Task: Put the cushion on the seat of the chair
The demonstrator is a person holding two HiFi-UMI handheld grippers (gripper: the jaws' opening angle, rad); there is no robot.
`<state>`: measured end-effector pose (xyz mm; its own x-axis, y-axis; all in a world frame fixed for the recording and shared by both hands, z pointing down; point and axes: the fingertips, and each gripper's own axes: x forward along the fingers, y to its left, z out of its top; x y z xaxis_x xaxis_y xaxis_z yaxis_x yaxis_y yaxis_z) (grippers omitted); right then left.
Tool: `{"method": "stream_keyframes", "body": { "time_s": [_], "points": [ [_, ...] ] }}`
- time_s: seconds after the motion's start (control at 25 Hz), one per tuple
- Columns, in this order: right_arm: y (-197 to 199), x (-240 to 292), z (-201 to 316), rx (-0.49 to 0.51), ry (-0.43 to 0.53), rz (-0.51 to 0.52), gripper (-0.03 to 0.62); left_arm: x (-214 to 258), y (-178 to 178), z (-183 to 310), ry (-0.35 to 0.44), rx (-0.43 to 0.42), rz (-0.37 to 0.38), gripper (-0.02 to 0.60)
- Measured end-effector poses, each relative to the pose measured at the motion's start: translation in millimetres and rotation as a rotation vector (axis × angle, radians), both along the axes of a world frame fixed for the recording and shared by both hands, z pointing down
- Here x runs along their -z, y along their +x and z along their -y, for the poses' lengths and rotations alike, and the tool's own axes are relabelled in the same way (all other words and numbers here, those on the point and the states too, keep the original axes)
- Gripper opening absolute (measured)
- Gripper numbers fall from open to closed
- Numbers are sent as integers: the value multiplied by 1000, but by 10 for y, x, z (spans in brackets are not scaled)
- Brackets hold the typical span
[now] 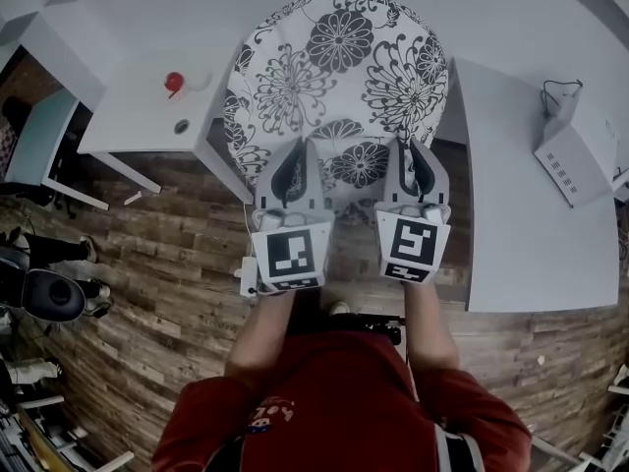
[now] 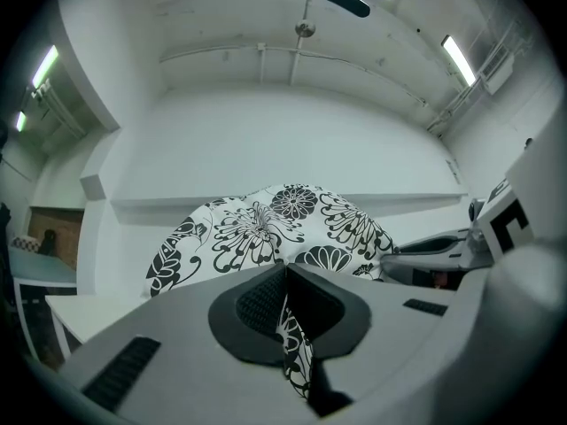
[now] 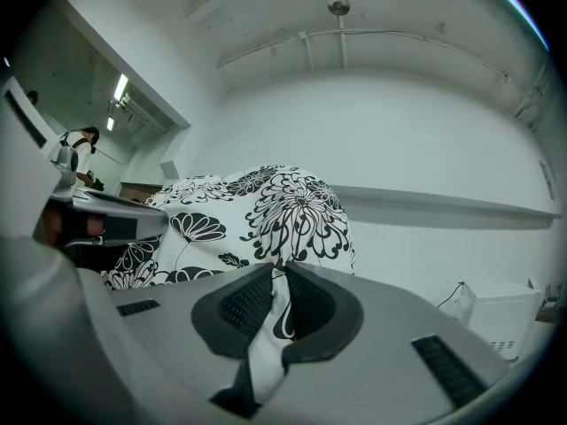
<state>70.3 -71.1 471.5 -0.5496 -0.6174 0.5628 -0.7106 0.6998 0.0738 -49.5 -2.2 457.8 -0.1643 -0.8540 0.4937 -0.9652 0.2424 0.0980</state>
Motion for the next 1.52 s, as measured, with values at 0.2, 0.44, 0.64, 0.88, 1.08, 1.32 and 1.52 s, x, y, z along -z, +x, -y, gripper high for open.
{"method": "stream_keyframes", "body": {
  "time_s": [0.2,0.44,0.64,0.88,1.08,1.32,1.52],
  "points": [
    [-4,-28,0,1,21,6,48,-27,-7,7,21,2,7,28],
    [4,-27,-2,-3,28,3,48,-17,4,-3,29,-4,4,28],
    [-10,-10,-29,-13,28,-18,48,-23,-26,-10,28,-14,-11,28],
    [-14,7,-38,-32,18,-46,48,-8,-41,1,20,-29,-37,28],
    [-15,52,-41,-45,1,-74,48,23,-46,-4,2,-41,-63,28],
    [-17,84,-36,-57,-13,-88,48,44,-51,-2,-17,-45,-74,28],
    [-15,103,-54,-49,-11,-100,48,43,-48,-25,-17,-37,-84,28]
  ]
}}
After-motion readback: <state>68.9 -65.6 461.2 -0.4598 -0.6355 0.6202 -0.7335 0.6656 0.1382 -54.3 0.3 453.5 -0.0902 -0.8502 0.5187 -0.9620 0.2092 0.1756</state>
